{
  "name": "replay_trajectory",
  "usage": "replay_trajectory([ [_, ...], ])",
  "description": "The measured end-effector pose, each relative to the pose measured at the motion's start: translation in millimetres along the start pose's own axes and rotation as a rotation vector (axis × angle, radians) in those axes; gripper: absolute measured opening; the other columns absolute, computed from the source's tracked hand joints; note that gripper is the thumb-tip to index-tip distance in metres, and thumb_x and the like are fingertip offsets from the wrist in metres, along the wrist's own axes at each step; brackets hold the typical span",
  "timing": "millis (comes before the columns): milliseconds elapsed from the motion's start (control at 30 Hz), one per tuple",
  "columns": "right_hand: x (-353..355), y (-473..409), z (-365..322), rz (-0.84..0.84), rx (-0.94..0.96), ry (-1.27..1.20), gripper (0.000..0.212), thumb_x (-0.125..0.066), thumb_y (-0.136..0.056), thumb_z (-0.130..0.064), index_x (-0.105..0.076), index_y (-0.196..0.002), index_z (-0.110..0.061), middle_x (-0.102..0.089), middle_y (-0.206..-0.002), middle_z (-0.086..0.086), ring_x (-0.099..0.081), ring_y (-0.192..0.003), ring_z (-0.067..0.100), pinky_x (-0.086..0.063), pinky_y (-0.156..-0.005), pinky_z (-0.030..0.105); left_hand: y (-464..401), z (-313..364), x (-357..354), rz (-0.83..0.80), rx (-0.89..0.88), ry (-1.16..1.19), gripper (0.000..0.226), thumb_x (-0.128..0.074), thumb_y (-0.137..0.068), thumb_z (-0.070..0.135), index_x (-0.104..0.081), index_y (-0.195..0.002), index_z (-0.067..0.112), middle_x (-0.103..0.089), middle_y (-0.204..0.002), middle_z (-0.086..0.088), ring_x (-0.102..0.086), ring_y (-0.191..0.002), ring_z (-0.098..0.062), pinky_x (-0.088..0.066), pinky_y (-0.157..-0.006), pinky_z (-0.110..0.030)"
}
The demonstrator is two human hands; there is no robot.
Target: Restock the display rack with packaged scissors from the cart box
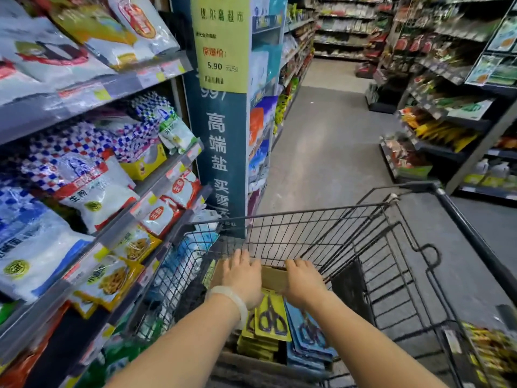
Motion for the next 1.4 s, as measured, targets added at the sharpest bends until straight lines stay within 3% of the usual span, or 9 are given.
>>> replay_trajectory([
  [233, -14, -48, 45, -0.061, 0.0, -0.017, 0.062, -0.059, -0.084, -0.036, -0.035, -0.136, -0.012, -0.039, -0.14, 0.011, -0.033, -0.131, 0.029, -0.031, -0.111, 0.039, -57, 18, -12, -0.044, 0.016, -0.001, 0.074, -0.059, -0.089, 0.03, -0.018, -0.148, 0.015, -0.004, -0.159, -0.011, 0.001, -0.147, -0.03, -0.004, -0.12, -0.046],
  [700, -122, -82, 126, -0.426, -0.212, -0.181, 0.052, -0.056, -0.087, -0.039, -0.042, -0.128, -0.011, -0.045, -0.134, 0.013, -0.044, -0.124, 0.033, -0.04, -0.102, 0.04, -111, 24, -121, -0.31, 0.097, 0.064, 0.075, -0.057, -0.09, 0.038, -0.016, -0.149, 0.014, -0.005, -0.159, -0.013, -0.002, -0.147, -0.03, -0.009, -0.12, -0.046],
  [833, -155, -91, 133, -0.55, -0.249, -0.231, 0.053, -0.054, -0.091, -0.035, -0.036, -0.131, -0.006, -0.043, -0.134, 0.018, -0.047, -0.121, 0.034, -0.042, -0.099, 0.039, -122, 29, -154, -0.388, 0.118, 0.116, 0.073, -0.057, -0.088, 0.034, -0.02, -0.147, 0.013, -0.019, -0.155, -0.015, -0.017, -0.143, -0.031, -0.023, -0.117, -0.042],
  [933, -173, -96, 133, -0.598, -0.268, -0.264, 0.052, -0.055, -0.091, -0.031, -0.035, -0.132, -0.006, -0.045, -0.133, 0.016, -0.047, -0.121, 0.031, -0.042, -0.095, 0.036, -129, 33, -173, -0.438, 0.152, 0.183, 0.067, -0.058, -0.086, 0.032, -0.029, -0.142, 0.009, -0.04, -0.138, -0.013, -0.035, -0.13, -0.031, -0.033, -0.108, -0.039],
  [1067, -192, -102, 135, -0.621, -0.334, -0.326, 0.052, -0.056, -0.09, -0.031, -0.035, -0.131, -0.006, -0.046, -0.133, 0.016, -0.048, -0.122, 0.03, -0.042, -0.093, 0.033, -138, 41, -192, -0.472, 0.182, 0.268, 0.054, -0.058, -0.089, 0.032, -0.038, -0.134, 0.01, -0.045, -0.134, -0.012, -0.042, -0.125, -0.03, -0.039, -0.105, -0.038],
  [1200, -206, -100, 135, -0.644, -0.474, -0.391, 0.066, -0.058, -0.088, -0.038, -0.031, -0.136, -0.002, -0.04, -0.139, 0.014, -0.042, -0.129, 0.029, -0.039, -0.101, 0.032, -146, 48, -206, -0.499, 0.274, 0.434, 0.056, -0.058, -0.091, 0.031, -0.038, -0.138, 0.008, -0.047, -0.139, -0.01, -0.051, -0.123, -0.027, -0.045, -0.1, -0.035],
  [1300, -216, -98, 133, -0.617, -0.643, -0.518, 0.092, -0.077, -0.067, -0.046, -0.033, -0.135, -0.002, -0.046, -0.134, 0.014, -0.049, -0.121, 0.028, -0.046, -0.099, 0.037, -150, 51, -215, -0.541, 0.352, 0.534, 0.053, -0.056, -0.092, 0.027, -0.039, -0.138, 0.009, -0.055, -0.13, -0.01, -0.058, -0.112, -0.025, -0.05, -0.094, -0.035],
  [1400, -223, -102, 135, -0.627, -0.701, -0.551, 0.095, -0.082, -0.055, -0.05, -0.043, -0.128, -0.005, -0.053, -0.127, 0.011, -0.052, -0.117, 0.026, -0.049, -0.095, 0.033, -153, 52, -218, -0.563, 0.384, 0.559, 0.05, -0.055, -0.093, 0.026, -0.04, -0.138, 0.009, -0.053, -0.133, -0.01, -0.055, -0.116, -0.025, -0.047, -0.094, -0.032],
])
Point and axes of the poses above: each hand's wrist, its own y-axis away from the middle knuckle, its own x-axis out of the back of the hand, z = x × y, the point moved 2 cm from there along -y, towards the middle knuckle
